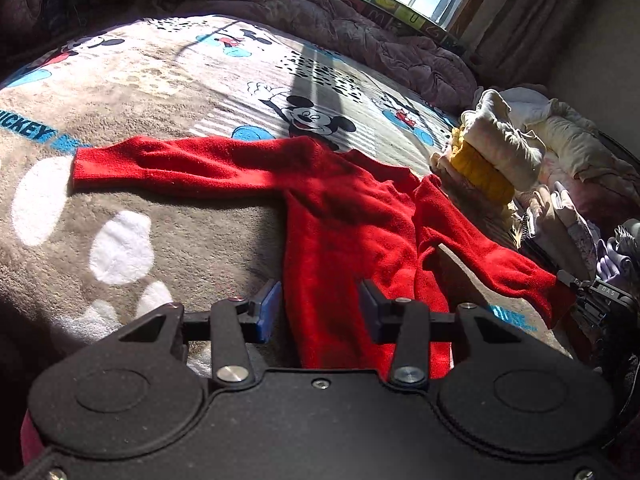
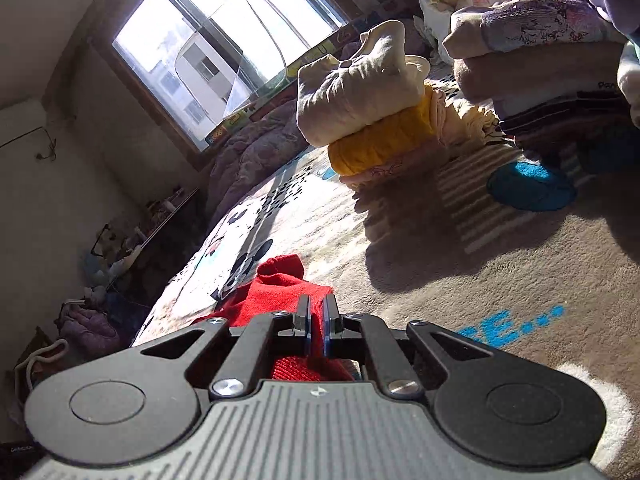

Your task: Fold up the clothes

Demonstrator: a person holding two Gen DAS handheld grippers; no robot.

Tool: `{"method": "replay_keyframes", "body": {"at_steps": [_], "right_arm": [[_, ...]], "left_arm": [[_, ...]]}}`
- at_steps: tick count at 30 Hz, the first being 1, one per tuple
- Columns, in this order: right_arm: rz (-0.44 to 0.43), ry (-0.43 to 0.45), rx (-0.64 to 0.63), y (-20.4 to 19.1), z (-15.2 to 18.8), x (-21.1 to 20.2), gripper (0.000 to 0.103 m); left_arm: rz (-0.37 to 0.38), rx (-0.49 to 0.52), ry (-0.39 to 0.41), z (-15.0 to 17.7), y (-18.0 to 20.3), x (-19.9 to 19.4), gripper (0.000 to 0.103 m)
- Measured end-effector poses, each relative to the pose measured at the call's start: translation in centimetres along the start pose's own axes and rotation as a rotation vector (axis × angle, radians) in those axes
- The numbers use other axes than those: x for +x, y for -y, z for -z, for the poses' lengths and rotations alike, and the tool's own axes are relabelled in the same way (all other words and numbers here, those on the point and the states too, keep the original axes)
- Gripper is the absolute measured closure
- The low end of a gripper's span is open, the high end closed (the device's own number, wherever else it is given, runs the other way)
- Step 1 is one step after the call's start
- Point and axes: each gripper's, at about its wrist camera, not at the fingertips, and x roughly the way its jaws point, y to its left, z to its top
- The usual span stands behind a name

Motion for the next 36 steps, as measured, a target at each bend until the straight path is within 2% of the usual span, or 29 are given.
{"method": "replay_keyframes", "body": {"at_steps": [3, 6, 9, 10, 12, 13, 15, 16, 19, 22, 23, 24, 26, 29, 34, 36], "right_arm": [[0.054, 0.034, -0.017, 2.0, -3.2, -0.4, 0.101], [0.108, 0.067, -0.033, 4.0, -6.5, -0.8, 0.101], [0.182, 0.052, -0.028, 5.7, -7.6, -0.6, 0.101], [0.181, 0.037, -0.005, 6.3, -7.5, -0.5, 0.1], [0.183, -0.017, 0.035, 7.0, -6.1, -0.2, 0.092], [0.201, -0.051, 0.035, 7.1, -5.0, 0.2, 0.084], [0.217, -0.091, 0.086, 7.5, -2.5, 0.5, 0.044], [0.213, -0.105, 0.137, 7.9, -1.1, 0.6, 0.042], [0.208, -0.148, 0.246, 8.2, 2.8, 1.4, 0.042], [0.199, -0.116, 0.251, 6.9, 5.4, 2.2, 0.049], [0.201, -0.105, 0.233, 6.3, 5.9, 2.6, 0.061], [0.193, -0.103, 0.213, 5.9, 6.0, 3.2, 0.078], [0.184, -0.088, 0.18, 5.5, 6.3, 4.1, 0.094], [0.188, -0.012, 0.149, 5.2, 4.8, 3.1, 0.094], [0.208, 0.14, 0.135, 6.6, -0.5, -2.1, 0.094], [0.229, 0.158, 0.129, 7.6, -2.3, -3.5, 0.094]], "left_arm": [[0.004, 0.002, -0.015, 0.3, 0.3, 0.7, 0.061], [0.003, 0.004, -0.032, 0.6, 0.5, 1.5, 0.061], [-0.003, 0.005, -0.042, 0.9, 0.5, 2.0, 0.061], [-0.003, 0.004, -0.045, 0.9, 0.5, 2.2, 0.06], [-0.004, -0.001, -0.054, 1.1, 0.4, 2.6, 0.06], [-0.005, -0.002, -0.061, 1.1, 0.4, 2.8, 0.06], [-0.006, 0.002, -0.071, 1.3, 0.5, 3.2, 0.059], [-0.005, 0.005, -0.076, 1.3, 0.6, 3.4, 0.06], [-0.001, 0.014, -0.088, 1.5, 0.9, 3.9, 0.06], [0.001, 0.016, -0.094, 1.5, 1.0, 4.3, 0.059], [0.001, 0.016, -0.096, 1.5, 1.1, 4.4, 0.059], [0.002, 0.014, -0.095, 1.5, 1.1, 4.4, 0.059], [0.003, 0.01, -0.091, 1.4, 1.0, 4.4, 0.059], [0.001, -0.007, -0.082, 1.5, 0.5, 4.1, 0.058], [-0.024, -0.032, -0.099, 1.8, -1.0, 4.3, 0.058], [-0.025, -0.044, -0.106, 2.0, -1.4, 4.5, 0.058]]}}
